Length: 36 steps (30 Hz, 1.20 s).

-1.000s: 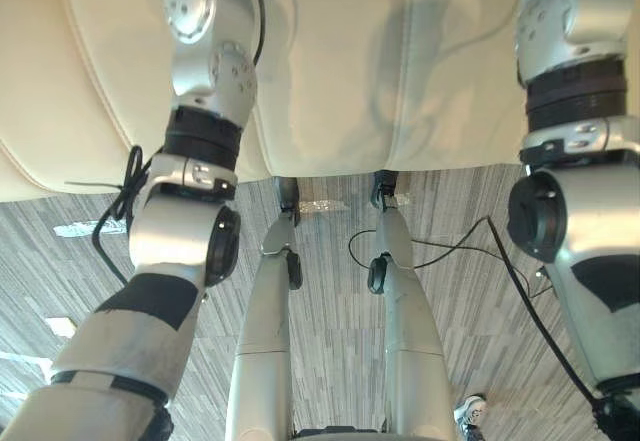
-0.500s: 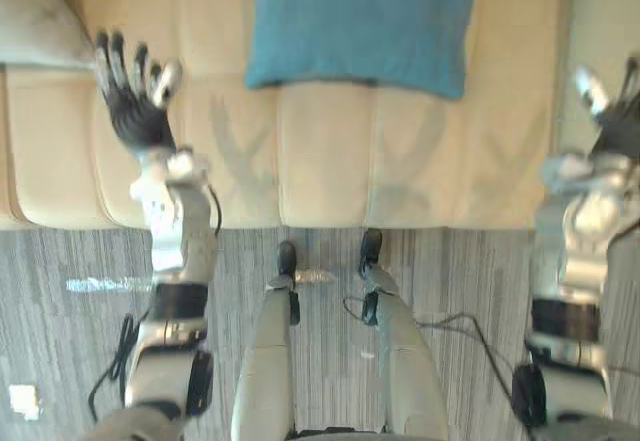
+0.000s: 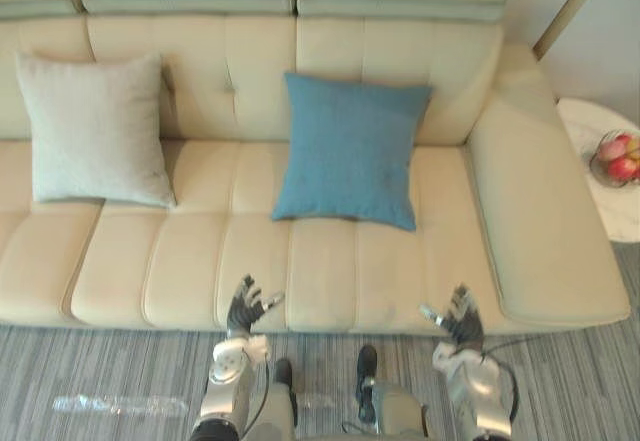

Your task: Pick up cushions and gather them together orderly.

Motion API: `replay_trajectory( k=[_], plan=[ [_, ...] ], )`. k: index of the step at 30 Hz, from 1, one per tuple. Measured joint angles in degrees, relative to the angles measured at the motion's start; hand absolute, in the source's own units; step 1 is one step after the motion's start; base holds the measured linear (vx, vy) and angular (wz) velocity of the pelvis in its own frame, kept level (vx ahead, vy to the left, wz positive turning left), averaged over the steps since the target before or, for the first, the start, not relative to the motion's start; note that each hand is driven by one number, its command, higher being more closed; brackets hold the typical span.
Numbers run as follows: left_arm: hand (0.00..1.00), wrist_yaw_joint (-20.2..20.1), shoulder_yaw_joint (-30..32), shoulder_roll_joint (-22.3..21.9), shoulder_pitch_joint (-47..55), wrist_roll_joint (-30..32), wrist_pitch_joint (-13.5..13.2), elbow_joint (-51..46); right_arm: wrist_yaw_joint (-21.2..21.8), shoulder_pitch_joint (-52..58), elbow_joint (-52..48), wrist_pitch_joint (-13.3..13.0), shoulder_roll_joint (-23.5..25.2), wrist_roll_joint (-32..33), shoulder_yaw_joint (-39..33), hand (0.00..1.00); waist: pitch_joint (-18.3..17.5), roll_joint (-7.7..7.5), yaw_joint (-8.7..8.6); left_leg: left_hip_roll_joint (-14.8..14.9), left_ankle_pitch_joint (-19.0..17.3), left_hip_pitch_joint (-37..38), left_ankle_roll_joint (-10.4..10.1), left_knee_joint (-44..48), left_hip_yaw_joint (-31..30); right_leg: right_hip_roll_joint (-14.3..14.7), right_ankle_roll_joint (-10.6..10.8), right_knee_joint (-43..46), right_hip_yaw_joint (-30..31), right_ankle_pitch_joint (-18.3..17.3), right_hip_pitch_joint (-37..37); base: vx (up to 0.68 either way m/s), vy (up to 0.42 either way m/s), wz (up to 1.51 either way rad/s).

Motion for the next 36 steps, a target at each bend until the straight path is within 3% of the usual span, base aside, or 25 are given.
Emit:
replay_trajectory(
  k=[8, 14, 22, 23, 29, 36],
  plan=[
    [0.0, 0.09, 6.71, -0.08, 1.66, 9.45, 2.56, 10.92, 1.39, 0.43, 13.22, 1.81, 0.26, 0.3, -6.78, 0.0, -2.96, 0.12, -0.21, -1.07, 2.13, 7.57, -0.07, -7.29, 0.39, 0.14, 0.55, -9.08, 0.24, 4.06, 8.07, 0.08, 0.026, -0.04],
    [0.0, 0.17, 10.44, 0.58, 2.1, 9.07, 3.29, 12.66, 1.41, -0.94, 16.62, 2.12, -0.49, 0.38, -9.36, 0.0, -3.15, -0.13, -1.05, -2.25, 2.2, 10.3, 0.1, -8.75, -0.64, -0.02, 1.08, -11.16, 0.14, 4.58, 11.29, 0.07, 0.024, 0.05],
    [0.0, 0.16, 10.97, 2.5, 1.98, 7.74, 3.46, 14.39, 1.41, -3.64, 19.26, 2.63, -1.77, 0.46, -10.84, 0.0, -2.76, -0.89, -1.48, -2.94, 2.19, 11.19, 0.34, -9.37, -0.98, -0.57, 1.27, -11.54, 0.22, 4.44, 11.86, 0.01, 0.008, 0.0],
    [0.0, 0.14, 10.95, 4.21, 1.98, 6.93, 3.51, 15.53, 1.42, -5.83, 21.42, 3.1, -4.19, 0.41, -10.38, 0.0, -0.46, -1.0, -2.91, -3.9, 1.39, 13.21, 1.04, -10.59, -2.5, -1.24, 2.48, -11.59, 0.04, 3.13, 13.33, 0.0, 0.0, 0.0],
    [0.0, 0.14, 10.94, 4.21, 2.0, 6.92, 3.52, 15.54, 1.38, -5.8, 21.43, 3.15, -4.19, 0.34, -10.38, 0.0, -0.45, -1.0, -2.92, -3.91, 1.4, 13.34, 1.04, -10.58, -2.5, -1.24, 2.47, -11.49, 0.02, 3.13, 13.46, 0.0, 0.0, 0.0],
    [0.0, 0.14, 10.01, 4.01, 1.96, 6.92, 4.6, 16.08, -0.09, -5.51, 21.85, 4.96, -4.06, -1.94, -9.7, 0.0, 0.17, -1.08, -3.02, -3.91, 1.41, 15.51, 1.05, -10.57, -2.39, -1.23, 2.47, -11.2, 0.11, 3.14, 15.64, -0.03, -0.003, -0.01]
  ],
)
